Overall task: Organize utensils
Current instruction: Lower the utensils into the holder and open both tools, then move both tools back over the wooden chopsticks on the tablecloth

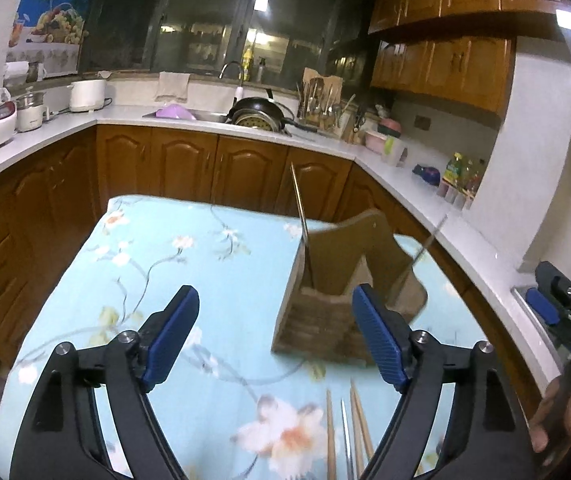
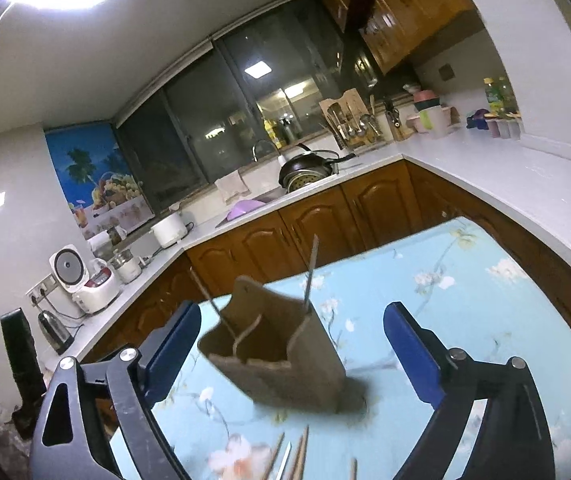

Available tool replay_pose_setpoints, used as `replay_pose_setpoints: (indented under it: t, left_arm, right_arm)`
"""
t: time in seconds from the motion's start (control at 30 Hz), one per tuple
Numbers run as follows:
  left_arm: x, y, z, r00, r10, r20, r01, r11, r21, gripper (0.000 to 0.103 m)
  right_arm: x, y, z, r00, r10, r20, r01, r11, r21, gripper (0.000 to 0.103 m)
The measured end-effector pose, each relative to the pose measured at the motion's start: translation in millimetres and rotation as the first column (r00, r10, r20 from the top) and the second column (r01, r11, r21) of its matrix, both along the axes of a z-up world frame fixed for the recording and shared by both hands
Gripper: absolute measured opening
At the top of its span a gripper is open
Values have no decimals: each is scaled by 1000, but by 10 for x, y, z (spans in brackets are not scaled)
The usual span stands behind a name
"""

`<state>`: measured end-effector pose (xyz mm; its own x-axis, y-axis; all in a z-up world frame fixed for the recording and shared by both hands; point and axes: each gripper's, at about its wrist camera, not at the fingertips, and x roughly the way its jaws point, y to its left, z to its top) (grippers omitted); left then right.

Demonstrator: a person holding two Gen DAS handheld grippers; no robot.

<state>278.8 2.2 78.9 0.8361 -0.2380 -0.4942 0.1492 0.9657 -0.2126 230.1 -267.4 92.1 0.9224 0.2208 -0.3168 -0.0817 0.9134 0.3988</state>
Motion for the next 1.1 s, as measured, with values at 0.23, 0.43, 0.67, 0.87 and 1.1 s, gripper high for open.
replay_pose_setpoints:
  t: [0.23, 0.43, 0.67, 0.87, 1.1]
  left_arm:
    - [-457, 4, -205, 999, -10, -44, 10, 1000, 17, 84]
    - [-724, -5, -453, 994, -18, -104, 19, 1000, 11, 84]
    - [-892, -57, -682, 987, -23, -162, 27, 999, 23, 84]
    - [-923, -118, -795, 978, -33, -206, 41, 999, 35, 84]
    - [-834, -218, -821, 972, -54, -231, 68, 996, 53, 84]
  right_arm:
    - [-549, -104, -163, 998, -44, -39, 42, 997, -57, 96]
    - [-939, -247, -433, 990, -100, -99, 91, 992, -89, 96]
    - [-1120, -338, -775, 973, -131, -189, 117, 990, -84, 96]
    - [-1127, -285, -880, 969, -117, -219, 97, 990, -99, 96]
    - [-1066, -209, -925, 963, -106, -247, 79, 990, -120, 95]
